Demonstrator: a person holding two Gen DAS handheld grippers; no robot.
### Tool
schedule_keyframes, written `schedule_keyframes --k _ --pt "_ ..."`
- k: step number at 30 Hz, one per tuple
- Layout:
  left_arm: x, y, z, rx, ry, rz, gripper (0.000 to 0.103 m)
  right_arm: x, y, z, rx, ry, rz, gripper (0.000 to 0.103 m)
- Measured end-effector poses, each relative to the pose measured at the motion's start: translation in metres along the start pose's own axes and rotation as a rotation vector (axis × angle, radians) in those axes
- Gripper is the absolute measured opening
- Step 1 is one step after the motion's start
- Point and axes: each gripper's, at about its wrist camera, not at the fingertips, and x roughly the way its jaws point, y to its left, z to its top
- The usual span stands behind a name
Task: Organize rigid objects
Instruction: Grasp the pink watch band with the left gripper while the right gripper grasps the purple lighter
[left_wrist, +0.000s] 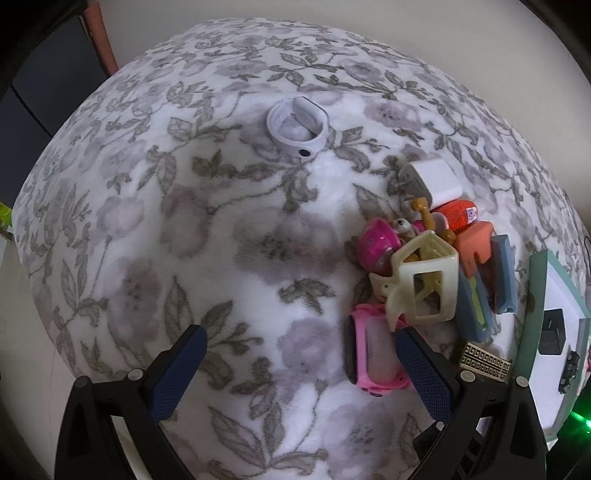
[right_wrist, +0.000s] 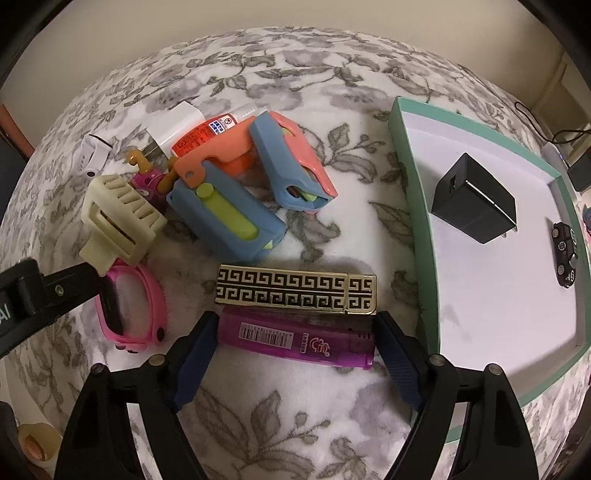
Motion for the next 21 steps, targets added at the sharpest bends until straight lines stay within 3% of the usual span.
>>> schedule_keyframes --k 9,18,21 --pt "0.01 -0.022 0.001 0.037 0.015 -0.027 0.103 -0.006 -0.021 0.0 0.004 0.014 0.039 0.083" --pt "0.035 -0.048 0.002 0.085 0.043 0.005 0.103 -0.015 -0.036 -0.004 -0.007 0.025 0.063 0.083" --pt "0.04 -0.055 0.001 0.107 0.047 0.024 0.092 -0.016 -0.037 -0.005 -0.009 0.027 0.064 0.083"
